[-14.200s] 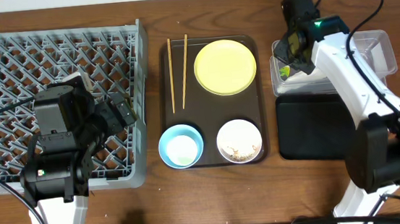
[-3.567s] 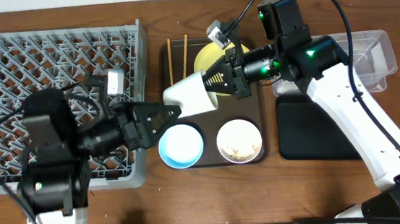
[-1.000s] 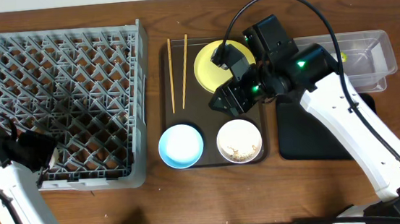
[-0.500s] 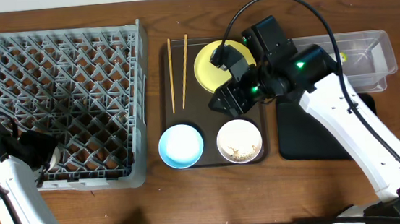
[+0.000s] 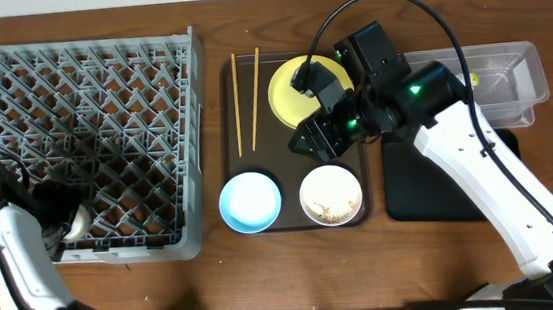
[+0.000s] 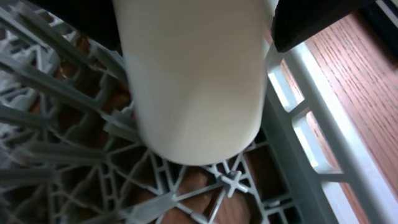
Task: Sort waste into correct bins and load items into the dishwasher
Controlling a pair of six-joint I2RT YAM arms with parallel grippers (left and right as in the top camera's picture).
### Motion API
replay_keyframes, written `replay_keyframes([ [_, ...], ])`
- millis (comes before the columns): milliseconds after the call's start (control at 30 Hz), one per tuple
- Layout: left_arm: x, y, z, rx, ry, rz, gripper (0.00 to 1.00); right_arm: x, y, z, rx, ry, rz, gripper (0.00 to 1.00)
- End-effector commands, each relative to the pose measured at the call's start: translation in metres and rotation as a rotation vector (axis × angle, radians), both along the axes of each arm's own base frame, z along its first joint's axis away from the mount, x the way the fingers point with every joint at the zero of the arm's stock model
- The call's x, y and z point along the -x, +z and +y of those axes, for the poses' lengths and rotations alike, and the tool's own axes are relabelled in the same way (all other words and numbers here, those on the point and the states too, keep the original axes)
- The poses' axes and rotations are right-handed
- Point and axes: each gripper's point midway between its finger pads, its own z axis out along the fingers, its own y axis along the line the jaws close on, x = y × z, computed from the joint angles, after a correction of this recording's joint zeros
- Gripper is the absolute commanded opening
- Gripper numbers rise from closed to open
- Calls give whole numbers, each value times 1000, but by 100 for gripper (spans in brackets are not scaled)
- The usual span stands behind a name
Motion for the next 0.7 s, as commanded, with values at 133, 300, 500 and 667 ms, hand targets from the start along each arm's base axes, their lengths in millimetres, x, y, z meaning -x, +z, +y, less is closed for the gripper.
replay_keyframes([
  [133, -4, 9, 8, -23, 21, -10, 93, 4, 11, 3, -16, 26, -35, 55],
  [300, -8, 49, 2, -44, -14, -89, 93, 4, 12, 3, -17, 26, -38, 55],
  [500, -44, 123, -60, 9, -364, -413, 93, -19, 5, -13, 56, -208, -15, 53],
  [667, -55, 165, -132, -43, -737, -586, 94, -36, -7, -32, 150, -459, 5, 45],
])
